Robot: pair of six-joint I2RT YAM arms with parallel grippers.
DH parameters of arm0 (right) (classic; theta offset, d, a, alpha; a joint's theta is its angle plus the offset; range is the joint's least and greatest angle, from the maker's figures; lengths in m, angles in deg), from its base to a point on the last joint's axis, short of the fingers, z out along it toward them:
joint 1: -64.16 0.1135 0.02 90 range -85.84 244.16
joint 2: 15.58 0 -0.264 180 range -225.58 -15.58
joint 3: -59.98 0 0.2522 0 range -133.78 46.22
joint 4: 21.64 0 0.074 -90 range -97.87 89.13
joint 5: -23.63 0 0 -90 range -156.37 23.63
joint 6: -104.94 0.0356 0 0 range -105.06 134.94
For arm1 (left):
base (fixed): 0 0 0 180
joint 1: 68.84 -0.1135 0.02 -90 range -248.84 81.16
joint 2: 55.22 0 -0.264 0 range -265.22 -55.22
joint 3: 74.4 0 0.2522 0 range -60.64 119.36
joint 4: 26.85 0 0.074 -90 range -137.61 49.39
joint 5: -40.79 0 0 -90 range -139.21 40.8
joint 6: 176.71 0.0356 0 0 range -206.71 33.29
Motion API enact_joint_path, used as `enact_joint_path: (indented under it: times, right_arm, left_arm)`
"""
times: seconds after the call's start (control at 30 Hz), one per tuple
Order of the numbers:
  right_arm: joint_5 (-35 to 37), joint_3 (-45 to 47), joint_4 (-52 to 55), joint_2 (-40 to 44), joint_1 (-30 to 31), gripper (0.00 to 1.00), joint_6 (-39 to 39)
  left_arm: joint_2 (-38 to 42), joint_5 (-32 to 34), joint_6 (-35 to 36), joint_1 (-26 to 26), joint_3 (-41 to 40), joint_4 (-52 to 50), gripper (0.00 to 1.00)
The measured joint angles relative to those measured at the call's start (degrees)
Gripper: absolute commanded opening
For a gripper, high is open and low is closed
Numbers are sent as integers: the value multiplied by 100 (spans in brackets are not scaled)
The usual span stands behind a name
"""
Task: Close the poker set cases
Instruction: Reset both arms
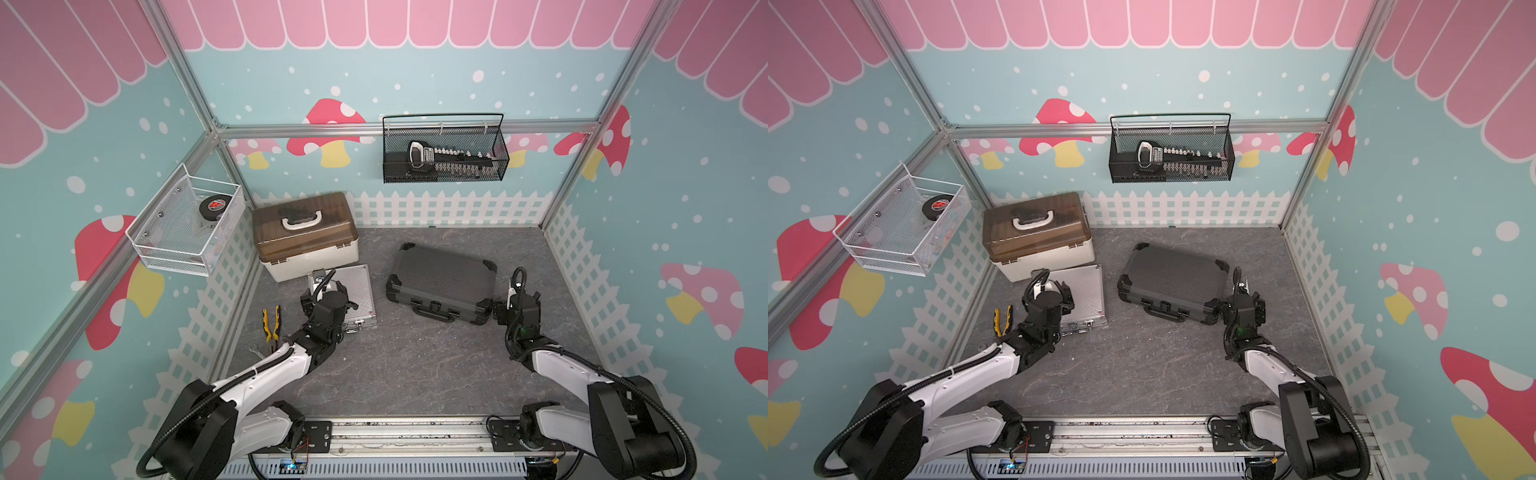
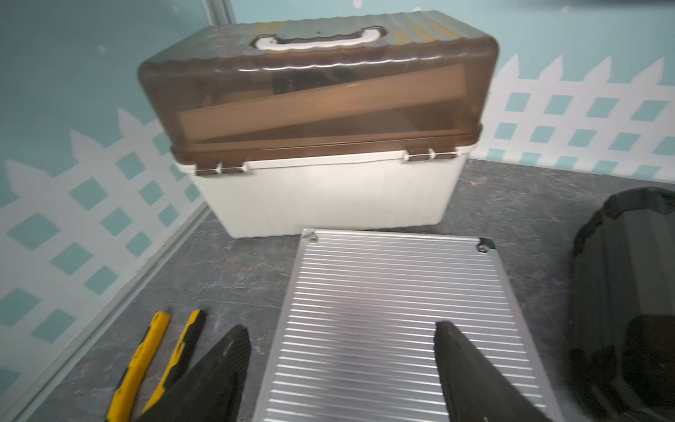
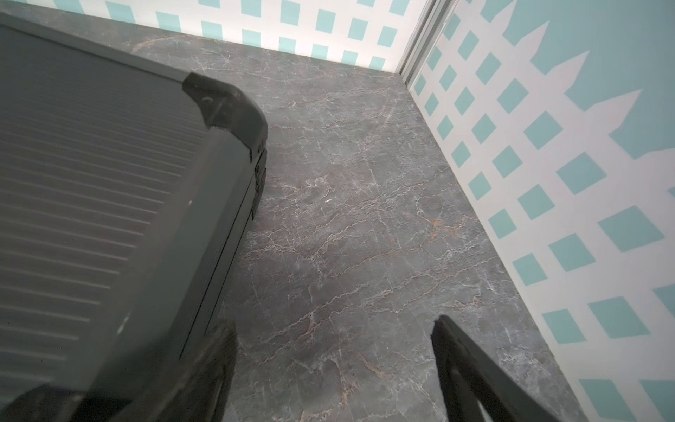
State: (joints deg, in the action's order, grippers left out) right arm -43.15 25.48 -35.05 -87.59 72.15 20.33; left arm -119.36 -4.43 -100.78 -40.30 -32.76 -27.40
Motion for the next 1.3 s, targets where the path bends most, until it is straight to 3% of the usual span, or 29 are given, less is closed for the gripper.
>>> enact_joint_path:
  times: [0.23, 0.4, 0.43, 0.47, 0.53, 0.97, 1.23, 1.3]
  right_arm:
    - [-343, -216, -717, -748, -238, 84, -282]
    - [-323, -205, -1600, -1187, -326, 84, -411]
    - [-343, -127, -1766, -1215, -328, 84, -413]
    - [-361, -31, -1976, -1244, -328, 95, -422]
    - [-299, 107, -2365, -1357, -400, 99, -442]
    - [-337, 186, -2719, -1486, -459, 99, -474]
    - [-337, 186, -2726, -1486, -459, 99, -474]
    - [-337, 186, -2726, -1486, -459, 99, -474]
  left_arm:
    - [1062, -28, 107, -509, -428, -15, 80]
    - [1134, -94, 195, -787, -424, -83, 80]
    - [1075, -107, 234, -824, -422, -85, 80]
    - [999, -127, 260, -868, -422, -68, 80]
    - [796, -177, 337, -981, -422, 52, 80]
    - [-1506, -1045, 837, -1919, -638, 2249, 79]
    - [-2146, -1886, 957, -2371, -393, 2835, 80]
    - [-2151, -2000, 960, -2448, -396, 2881, 95]
